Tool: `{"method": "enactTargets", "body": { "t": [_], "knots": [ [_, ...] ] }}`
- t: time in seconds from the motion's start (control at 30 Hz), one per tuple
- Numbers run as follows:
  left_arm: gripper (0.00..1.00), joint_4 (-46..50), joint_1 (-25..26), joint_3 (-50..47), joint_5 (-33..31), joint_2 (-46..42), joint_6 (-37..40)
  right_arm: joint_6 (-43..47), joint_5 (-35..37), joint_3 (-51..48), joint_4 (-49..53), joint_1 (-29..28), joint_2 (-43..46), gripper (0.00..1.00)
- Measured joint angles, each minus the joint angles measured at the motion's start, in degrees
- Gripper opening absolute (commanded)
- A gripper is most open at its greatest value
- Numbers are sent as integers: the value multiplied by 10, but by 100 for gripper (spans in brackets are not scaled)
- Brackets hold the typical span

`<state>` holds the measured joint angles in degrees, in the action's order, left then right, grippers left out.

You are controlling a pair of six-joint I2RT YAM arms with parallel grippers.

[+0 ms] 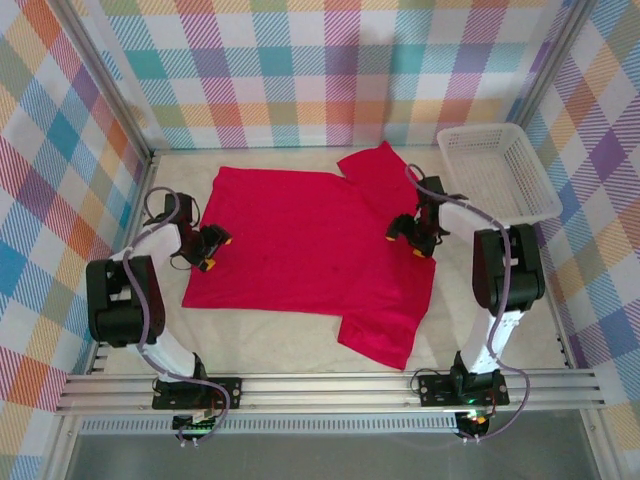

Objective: Fold the inside-out t-shirt

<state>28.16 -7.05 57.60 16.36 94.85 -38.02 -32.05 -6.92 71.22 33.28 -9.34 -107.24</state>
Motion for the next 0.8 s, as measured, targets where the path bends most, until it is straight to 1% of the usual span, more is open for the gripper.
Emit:
{"method": "enactTargets", "body": {
  "t": [0.1,0.23,0.33,0.4,0.47,0.53,0.63,0.7,0.8],
  "knots": [
    [68,-7,-28,-10,-5,21,-2,4,11,45,8,15,-44,78],
    [68,-18,-74,-31,7,16,-5,12,9,96,31,35,-76,78],
    [66,-19,-84,-40,10,4,-5,16,6,122,46,40,-91,78],
    [67,-6,-84,-47,-5,-15,-5,17,3,125,52,40,-85,78],
    [67,22,-85,-49,-31,-47,-3,17,0,114,54,40,-66,78],
    [66,54,-85,-49,-64,-102,0,17,-3,76,52,36,-16,78],
    [59,94,-85,-49,-104,-190,3,14,-1,-7,41,26,93,76],
    [56,114,-85,-54,-120,-236,7,13,-1,-58,37,10,158,73],
    [53,147,-85,-75,-142,-272,10,10,-5,-117,28,-8,211,70]
  ]
}}
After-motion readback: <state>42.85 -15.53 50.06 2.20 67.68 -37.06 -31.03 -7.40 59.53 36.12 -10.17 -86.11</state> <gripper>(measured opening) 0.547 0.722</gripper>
